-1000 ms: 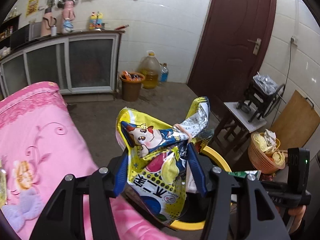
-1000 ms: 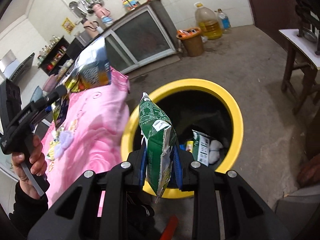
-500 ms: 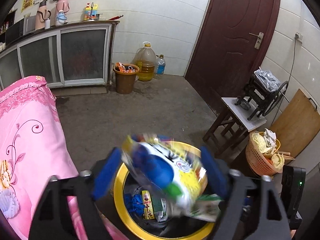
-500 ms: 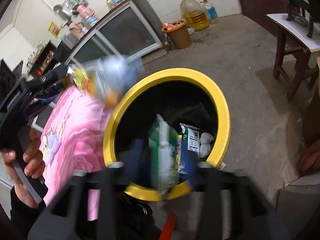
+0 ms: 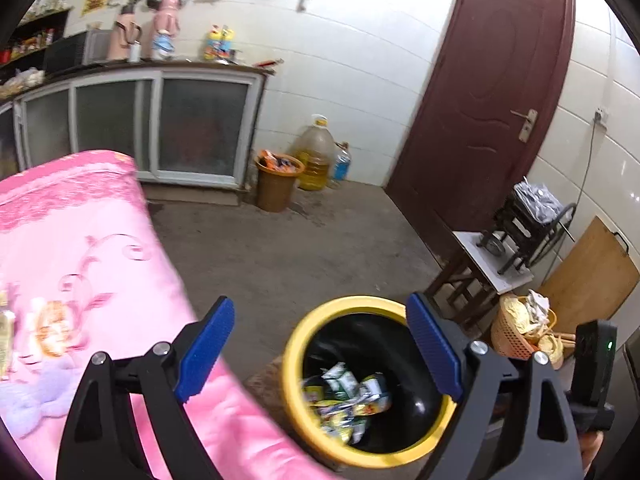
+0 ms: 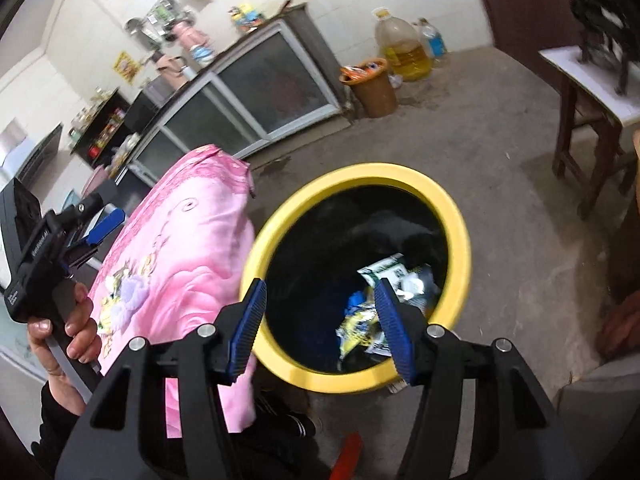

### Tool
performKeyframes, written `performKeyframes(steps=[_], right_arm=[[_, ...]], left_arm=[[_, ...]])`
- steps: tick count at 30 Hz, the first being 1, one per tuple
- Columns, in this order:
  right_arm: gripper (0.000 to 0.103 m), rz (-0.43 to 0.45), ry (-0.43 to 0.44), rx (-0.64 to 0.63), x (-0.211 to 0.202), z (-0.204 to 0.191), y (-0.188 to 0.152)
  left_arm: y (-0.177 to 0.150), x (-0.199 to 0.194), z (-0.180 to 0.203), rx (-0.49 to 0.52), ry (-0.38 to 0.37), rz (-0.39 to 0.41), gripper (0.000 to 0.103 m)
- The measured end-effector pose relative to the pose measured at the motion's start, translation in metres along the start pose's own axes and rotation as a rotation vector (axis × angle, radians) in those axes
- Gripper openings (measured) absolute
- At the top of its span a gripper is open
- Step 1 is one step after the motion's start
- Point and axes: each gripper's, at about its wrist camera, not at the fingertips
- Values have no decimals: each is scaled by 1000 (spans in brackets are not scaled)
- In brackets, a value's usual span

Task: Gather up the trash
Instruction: 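Move both open tools back over the table, then grasp the white plastic bag with the left gripper while the right grasps the lavender foam net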

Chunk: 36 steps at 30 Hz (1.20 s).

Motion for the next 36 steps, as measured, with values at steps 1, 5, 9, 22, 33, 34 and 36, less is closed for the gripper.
performKeyframes(steps=[1, 5, 9, 22, 33, 34, 36], right_arm=[[55, -3, 18, -19, 3, -11, 1], [55, -21, 67, -116, 17, -58, 4], [55, -52, 126, -212, 38, -111, 2], [55, -183, 217, -499, 121, -259, -26], [55, -241, 203, -626, 176, -317, -42], [55, -240, 203, -632, 178, -320, -42], [55, -244, 203, -641, 183, -325, -42]], left_arm=[[-1, -10, -10, -5, 16, 12, 84], [-12, -61, -67, -44, 105, 51, 84], [-29, -112, -124, -81, 217, 78, 84], [-119, -247, -288, -217, 538, 51, 84], [-118, -249, -335, -227, 576, 37, 84], [-115, -243, -338, -224, 569, 35, 84], [-108, -235, -339, -211, 552, 34, 84]])
Point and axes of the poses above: each gripper's, at about its wrist camera, not at the fingertips, and x roughly the way its jaws point, z to its right, y to its top, and after that the axes turned 2 degrees about -x, right-handed
